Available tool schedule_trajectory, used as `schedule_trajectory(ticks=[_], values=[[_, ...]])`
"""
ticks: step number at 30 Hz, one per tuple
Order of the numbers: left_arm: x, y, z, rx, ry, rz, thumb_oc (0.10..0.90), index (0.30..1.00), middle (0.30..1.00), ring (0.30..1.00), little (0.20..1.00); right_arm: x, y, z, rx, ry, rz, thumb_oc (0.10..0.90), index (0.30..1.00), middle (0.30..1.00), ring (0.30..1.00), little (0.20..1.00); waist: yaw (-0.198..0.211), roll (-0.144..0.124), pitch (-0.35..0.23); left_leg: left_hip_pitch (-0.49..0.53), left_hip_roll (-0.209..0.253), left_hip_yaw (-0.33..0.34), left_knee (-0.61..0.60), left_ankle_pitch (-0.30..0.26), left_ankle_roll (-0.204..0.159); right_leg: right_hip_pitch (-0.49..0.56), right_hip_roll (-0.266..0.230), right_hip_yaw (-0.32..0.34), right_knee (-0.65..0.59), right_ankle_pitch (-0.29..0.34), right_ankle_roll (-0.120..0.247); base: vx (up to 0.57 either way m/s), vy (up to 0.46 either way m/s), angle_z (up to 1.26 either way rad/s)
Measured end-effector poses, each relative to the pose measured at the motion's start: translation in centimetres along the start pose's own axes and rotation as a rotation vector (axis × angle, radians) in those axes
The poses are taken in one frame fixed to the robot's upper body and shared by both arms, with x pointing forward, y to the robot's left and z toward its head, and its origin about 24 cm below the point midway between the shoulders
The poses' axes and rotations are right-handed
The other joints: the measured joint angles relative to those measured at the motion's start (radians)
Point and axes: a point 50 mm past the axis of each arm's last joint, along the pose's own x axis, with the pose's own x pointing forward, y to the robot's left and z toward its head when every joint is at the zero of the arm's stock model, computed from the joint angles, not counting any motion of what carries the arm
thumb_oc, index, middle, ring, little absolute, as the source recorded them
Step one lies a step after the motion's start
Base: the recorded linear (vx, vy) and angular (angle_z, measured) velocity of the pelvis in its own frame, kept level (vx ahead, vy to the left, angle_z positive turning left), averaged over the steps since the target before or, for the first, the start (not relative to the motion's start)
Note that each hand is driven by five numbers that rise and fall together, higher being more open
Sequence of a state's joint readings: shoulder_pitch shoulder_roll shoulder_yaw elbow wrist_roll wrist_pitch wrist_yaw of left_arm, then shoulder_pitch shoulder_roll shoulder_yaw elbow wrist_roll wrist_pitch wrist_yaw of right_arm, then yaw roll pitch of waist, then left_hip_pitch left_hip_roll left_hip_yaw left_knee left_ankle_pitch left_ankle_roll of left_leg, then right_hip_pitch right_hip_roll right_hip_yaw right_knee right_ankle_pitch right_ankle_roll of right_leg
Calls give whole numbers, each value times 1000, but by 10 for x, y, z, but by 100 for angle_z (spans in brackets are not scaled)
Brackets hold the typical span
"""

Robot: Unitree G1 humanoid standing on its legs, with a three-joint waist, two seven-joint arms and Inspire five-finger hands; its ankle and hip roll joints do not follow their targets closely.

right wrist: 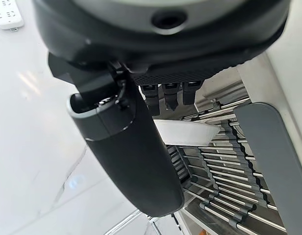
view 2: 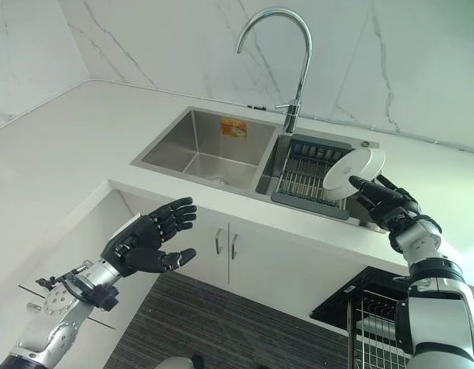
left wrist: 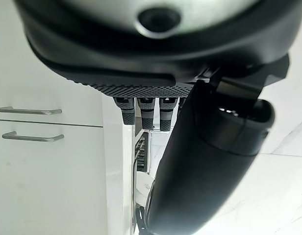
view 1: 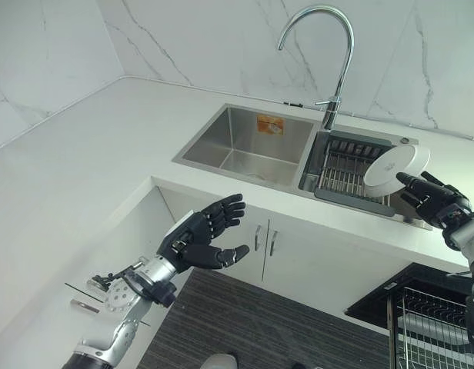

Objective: Place the dishes in the dishwasher.

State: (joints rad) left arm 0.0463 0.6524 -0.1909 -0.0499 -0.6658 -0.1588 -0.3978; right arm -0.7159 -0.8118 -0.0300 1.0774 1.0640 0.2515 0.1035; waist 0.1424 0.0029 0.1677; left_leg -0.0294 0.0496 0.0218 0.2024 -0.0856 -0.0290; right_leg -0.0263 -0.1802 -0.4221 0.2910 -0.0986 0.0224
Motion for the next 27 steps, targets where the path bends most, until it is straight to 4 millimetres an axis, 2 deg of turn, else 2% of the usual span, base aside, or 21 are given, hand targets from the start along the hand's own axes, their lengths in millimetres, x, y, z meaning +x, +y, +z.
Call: schedule_trajectory(ticks=[19, 27], values=[[-3, -1, -3, -9, 16, 4, 800, 900, 900, 900, 900, 0, 0, 0, 0, 0, 0, 800, 900, 900, 900, 900, 1, 2, 1, 0, 0, -1, 0, 0, 0, 1, 0, -1, 0, 0, 0, 17, -7, 0], [-4, -1, -4, -11, 21, 5, 800, 900, 900, 900, 900, 0, 0, 0, 0, 1, 0, 800, 900, 900, 900, 900, 1, 13, 8, 0, 0, -1, -3, 0, -1, 1, 0, -1, -1, 0, 0, 37, -9, 0]])
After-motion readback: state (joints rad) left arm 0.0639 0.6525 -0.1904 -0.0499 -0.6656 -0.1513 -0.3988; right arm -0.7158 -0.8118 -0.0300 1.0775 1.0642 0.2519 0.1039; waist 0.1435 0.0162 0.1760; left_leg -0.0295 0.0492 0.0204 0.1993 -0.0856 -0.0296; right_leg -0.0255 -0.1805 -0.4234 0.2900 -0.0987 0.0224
